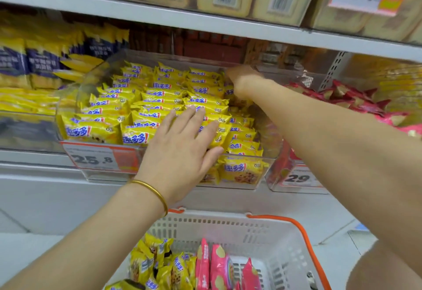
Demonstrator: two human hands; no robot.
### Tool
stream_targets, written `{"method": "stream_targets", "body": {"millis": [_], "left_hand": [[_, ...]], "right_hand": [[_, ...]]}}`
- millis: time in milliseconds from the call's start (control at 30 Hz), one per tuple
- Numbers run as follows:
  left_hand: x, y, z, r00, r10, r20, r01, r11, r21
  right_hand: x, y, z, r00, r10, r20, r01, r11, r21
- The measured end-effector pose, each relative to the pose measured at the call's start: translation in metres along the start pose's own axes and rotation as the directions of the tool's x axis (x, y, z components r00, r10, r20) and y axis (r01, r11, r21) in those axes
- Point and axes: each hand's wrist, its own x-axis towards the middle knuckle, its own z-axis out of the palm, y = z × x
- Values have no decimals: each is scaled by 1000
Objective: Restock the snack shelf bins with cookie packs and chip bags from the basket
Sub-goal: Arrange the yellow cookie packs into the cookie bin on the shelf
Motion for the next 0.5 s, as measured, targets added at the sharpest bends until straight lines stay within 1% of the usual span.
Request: {"method": "stream_targets", "body": {"millis": [100, 133, 167, 267, 400, 467, 500], "left_hand": [[2, -1, 1, 1000, 1, -12, -1, 1000, -3], [2, -1, 2, 1000, 2, -20, -3, 1000, -4], [3, -1, 2, 1000, 1, -21, -1, 1000, -5], [4, -2, 4, 1000, 0, -17, 0, 1000, -6], [3, -3, 4, 1000, -3, 15, 4, 999, -45], [1, -4, 1, 1000, -1, 7, 2, 997, -82], [0, -3, -2, 1000, 6, -15, -7, 995, -97]], "right_hand": [[1, 0, -2, 995, -19, -99, 0, 982, -190], [3, 0, -1, 994, -16, -107, -8, 976, -216], [7, 0, 2, 995, -1, -96, -18, 980, -200], [11, 2, 10, 998, 38, -54, -41, 998, -52], [2, 3, 3, 1000, -16, 20, 16, 1000, 16], [-13, 3, -14, 1000, -20, 11, 20, 998, 67], [-23, 4, -23, 999, -24, -30, 27, 994, 104]]}}
